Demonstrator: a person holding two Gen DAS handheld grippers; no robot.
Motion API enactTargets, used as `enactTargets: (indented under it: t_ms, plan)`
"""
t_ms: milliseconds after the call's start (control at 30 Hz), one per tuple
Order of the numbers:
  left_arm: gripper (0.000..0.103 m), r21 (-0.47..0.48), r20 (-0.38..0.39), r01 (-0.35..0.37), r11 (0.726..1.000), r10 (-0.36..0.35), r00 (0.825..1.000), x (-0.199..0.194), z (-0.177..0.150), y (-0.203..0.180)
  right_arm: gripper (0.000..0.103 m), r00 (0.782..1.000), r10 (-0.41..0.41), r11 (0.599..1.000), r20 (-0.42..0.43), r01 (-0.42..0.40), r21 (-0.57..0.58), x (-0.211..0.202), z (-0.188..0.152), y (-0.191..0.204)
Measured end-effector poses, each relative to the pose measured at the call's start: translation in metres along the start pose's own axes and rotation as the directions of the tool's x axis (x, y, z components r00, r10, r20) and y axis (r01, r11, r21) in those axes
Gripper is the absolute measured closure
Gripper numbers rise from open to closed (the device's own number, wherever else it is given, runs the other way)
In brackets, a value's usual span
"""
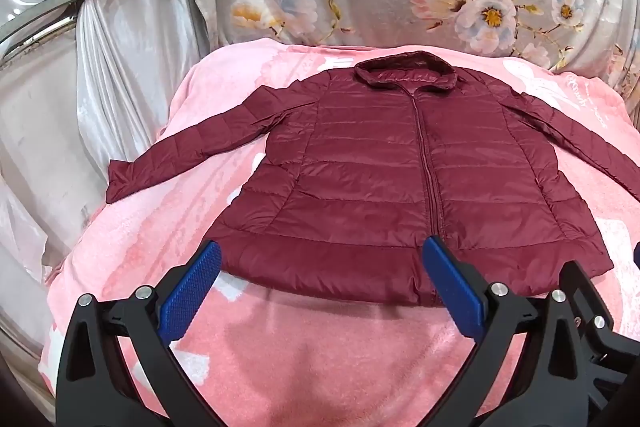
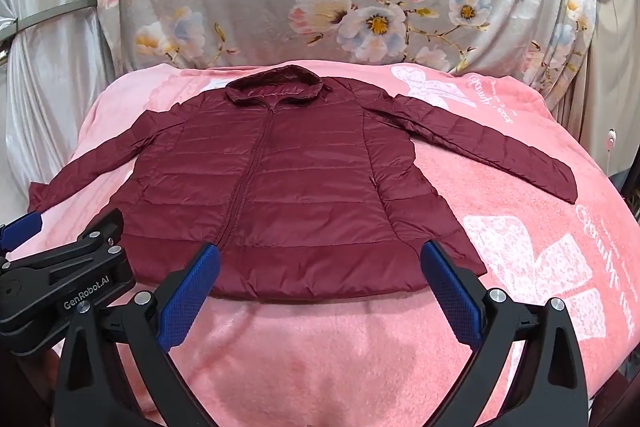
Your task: Fold large clothes
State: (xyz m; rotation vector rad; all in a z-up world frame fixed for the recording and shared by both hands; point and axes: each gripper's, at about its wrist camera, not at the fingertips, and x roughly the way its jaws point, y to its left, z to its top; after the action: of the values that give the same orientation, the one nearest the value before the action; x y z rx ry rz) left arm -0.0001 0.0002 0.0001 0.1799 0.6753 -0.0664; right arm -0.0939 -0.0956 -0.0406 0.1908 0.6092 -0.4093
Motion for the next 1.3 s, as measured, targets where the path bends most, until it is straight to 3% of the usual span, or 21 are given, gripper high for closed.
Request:
enactTargets:
  t_ms: [1300]
  plan:
    - [0.005, 0.004, -0.013, -0.002, 1.0, 0.002, 1.0, 0.009, -0.011, 0.007, 0.005, 0.999, 0.011, 1.0, -0.032, -0.011, -0.001, 0.01, -0.006, 0.003]
